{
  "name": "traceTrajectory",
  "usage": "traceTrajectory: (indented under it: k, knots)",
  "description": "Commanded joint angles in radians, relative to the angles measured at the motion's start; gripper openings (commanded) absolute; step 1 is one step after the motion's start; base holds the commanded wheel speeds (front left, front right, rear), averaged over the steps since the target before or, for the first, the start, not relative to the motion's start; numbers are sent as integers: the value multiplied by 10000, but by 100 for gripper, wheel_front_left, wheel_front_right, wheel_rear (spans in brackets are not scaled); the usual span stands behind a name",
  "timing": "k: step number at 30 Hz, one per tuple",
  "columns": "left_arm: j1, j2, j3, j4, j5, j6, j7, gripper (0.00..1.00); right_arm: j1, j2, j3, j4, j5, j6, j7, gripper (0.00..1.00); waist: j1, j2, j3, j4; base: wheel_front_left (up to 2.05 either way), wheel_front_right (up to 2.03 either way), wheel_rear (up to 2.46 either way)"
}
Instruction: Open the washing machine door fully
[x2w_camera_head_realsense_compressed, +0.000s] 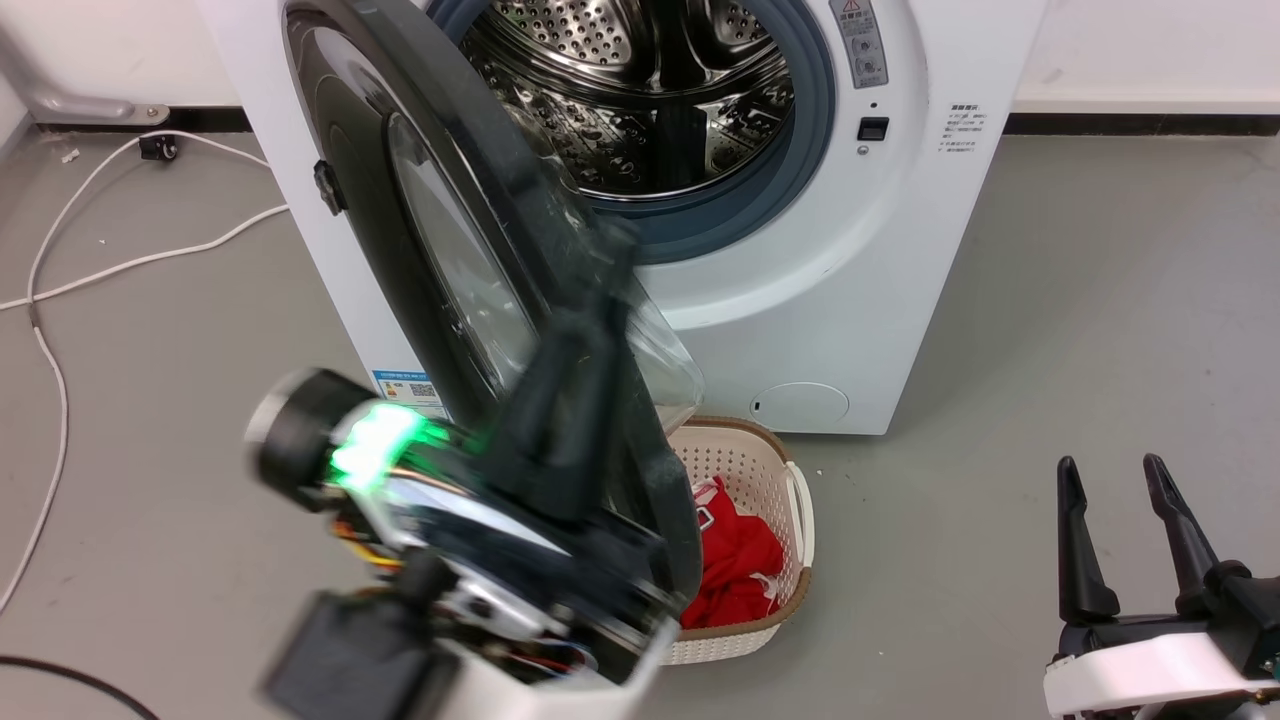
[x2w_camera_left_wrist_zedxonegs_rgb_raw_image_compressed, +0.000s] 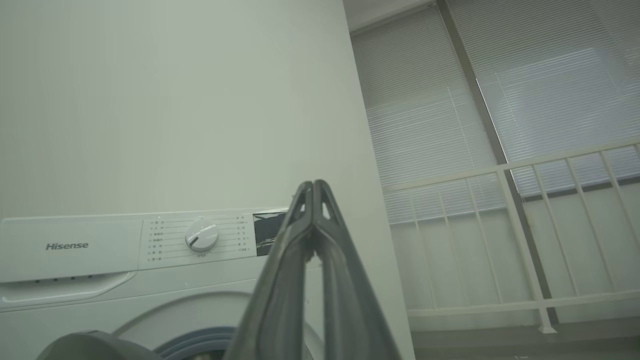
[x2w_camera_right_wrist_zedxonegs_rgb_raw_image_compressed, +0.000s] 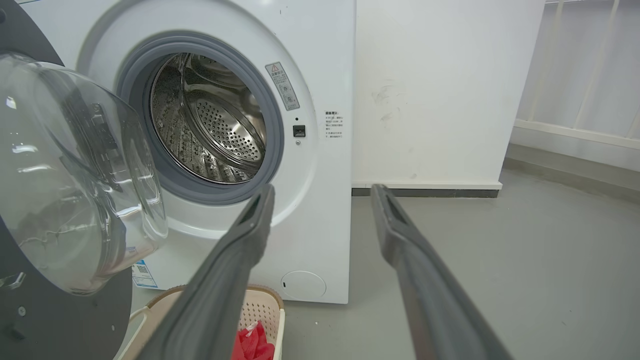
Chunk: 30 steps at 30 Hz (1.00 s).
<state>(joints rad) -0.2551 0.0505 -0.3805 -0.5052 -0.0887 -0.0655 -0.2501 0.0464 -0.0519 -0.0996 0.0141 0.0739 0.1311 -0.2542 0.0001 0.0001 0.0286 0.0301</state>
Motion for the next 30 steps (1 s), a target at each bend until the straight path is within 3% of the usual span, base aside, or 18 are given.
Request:
traceTrajectory:
  k: [1,7,15,18,30]
  knots:
    - [156,17,-216,144,-62,-87,94,0,-1,32,13,39,64,-7,12,100,-1,-1,-2,-6,0,0,0]
    - [898,314,-1737,1034,-551,-458,841,0,99,31,4,47,91,-7,62,100,-1,-1,-26,28,0,0,0]
    - [1974,816,-3437,2427,-1154,-582,1844,0,167,31,40,45,180,-7,124,100,-1,-1,-59,88,0,0,0]
    - [2078,922,-3640,2905,-1061,-582,1950,0,158,31,42,35,237,-7,121,100,-1,-1,-22,120,0,0,0]
    - [1233,660,-2939,4539,-773,217,1206,0,-52,31,149,153,394,-7,153,100,-1,-1,153,43,0,0,0]
